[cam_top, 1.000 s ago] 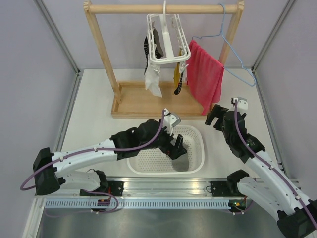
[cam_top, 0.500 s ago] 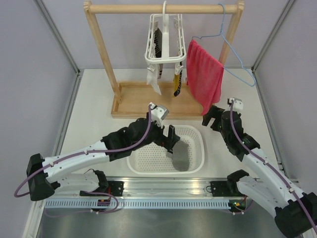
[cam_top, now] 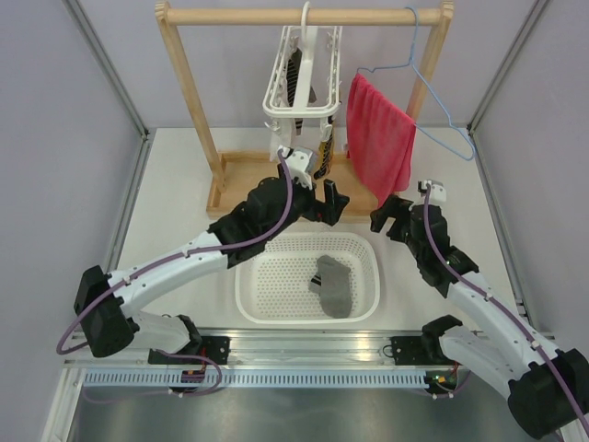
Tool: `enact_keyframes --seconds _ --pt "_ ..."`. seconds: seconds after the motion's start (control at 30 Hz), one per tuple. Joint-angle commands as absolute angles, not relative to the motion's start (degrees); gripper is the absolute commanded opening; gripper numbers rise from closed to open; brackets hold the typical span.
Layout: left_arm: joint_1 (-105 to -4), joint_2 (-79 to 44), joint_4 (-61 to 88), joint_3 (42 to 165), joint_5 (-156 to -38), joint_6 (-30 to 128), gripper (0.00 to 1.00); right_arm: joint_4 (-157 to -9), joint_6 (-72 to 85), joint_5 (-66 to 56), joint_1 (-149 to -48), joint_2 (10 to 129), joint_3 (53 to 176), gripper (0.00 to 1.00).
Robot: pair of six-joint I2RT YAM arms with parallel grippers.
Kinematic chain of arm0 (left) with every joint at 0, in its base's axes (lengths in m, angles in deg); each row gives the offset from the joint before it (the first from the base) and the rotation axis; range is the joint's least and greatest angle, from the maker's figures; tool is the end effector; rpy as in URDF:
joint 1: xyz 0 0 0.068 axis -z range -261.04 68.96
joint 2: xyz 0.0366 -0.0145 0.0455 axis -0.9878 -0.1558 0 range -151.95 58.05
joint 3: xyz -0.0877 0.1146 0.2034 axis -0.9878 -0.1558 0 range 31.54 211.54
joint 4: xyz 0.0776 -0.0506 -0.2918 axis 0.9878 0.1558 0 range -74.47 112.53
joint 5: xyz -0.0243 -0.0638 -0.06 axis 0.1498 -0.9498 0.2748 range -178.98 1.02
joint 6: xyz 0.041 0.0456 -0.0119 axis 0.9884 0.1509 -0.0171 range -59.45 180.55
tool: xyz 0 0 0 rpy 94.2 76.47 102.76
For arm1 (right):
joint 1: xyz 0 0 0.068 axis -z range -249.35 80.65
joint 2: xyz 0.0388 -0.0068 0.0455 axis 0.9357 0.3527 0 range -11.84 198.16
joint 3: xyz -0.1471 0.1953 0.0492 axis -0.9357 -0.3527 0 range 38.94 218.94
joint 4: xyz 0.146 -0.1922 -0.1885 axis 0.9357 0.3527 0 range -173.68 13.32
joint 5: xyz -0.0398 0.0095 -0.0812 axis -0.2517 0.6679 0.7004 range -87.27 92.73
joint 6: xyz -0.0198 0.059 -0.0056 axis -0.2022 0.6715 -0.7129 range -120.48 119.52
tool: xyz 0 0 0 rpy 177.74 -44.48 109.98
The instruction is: Remove the socks clipped to the hanger
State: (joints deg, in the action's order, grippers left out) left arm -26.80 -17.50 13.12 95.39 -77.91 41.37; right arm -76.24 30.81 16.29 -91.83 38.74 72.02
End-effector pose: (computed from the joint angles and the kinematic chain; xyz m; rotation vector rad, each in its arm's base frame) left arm 0.2281 -0.3011 0.3257 0.3979 1.7485 -0.7692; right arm 0.2572 0.0945 0.2174 0.3057 1.9885 0.3659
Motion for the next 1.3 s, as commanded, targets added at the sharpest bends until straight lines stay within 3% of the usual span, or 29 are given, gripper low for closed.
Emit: enact_keyframes --seconds 0.0,0.2,0.6,0.63,0.7,0.8,0.83,0.93,1.27 --pt "-28.0 -19.6 7.1 99.6 -73.0 45.0 1.0 -79.0 30.4 14.7 -91.3 37.6 71.9 0.98" --pt "-28.0 -22.8 3.8 100.7 -66.2 48.2 1.0 -79.7 29.1 13.1 -90.1 37.3 72.2 0.98" --pt "-30.1 -29.0 -0.8 103.6 -67.7 50.0 0.97 -81.5 28.3 9.3 -88.5 38.0 73.4 0.98" --pt "-30.5 -29.4 -1.2 104.0 -68.2 49.9 0.86 -81.6 28.2 9.0 -88.4 38.3 73.6 0.98" --pt "-30.8 -30.2 -1.3 104.7 -69.0 49.7 0.76 -81.7 27.9 8.6 -88.3 38.3 73.7 0.98" --pt "-31.0 -31.6 -1.3 106.0 -70.0 50.3 0.5 -82.0 27.6 8.2 -88.2 38.5 73.7 0.98" --pt "-31.0 -32.0 -1.3 106.3 -70.2 50.4 0.33 -82.3 27.6 8.2 -88.1 38.7 73.8 0.98" --pt "-31.0 -32.5 -1.3 106.7 -70.3 50.6 0.03 -82.4 27.2 7.6 -87.9 39.2 73.7 0.98" --pt "-31.0 -26.1 -1.2 100.9 -73.0 49.1 0.02 -83.2 26.6 5.4 -87.5 39.9 73.8 0.98"
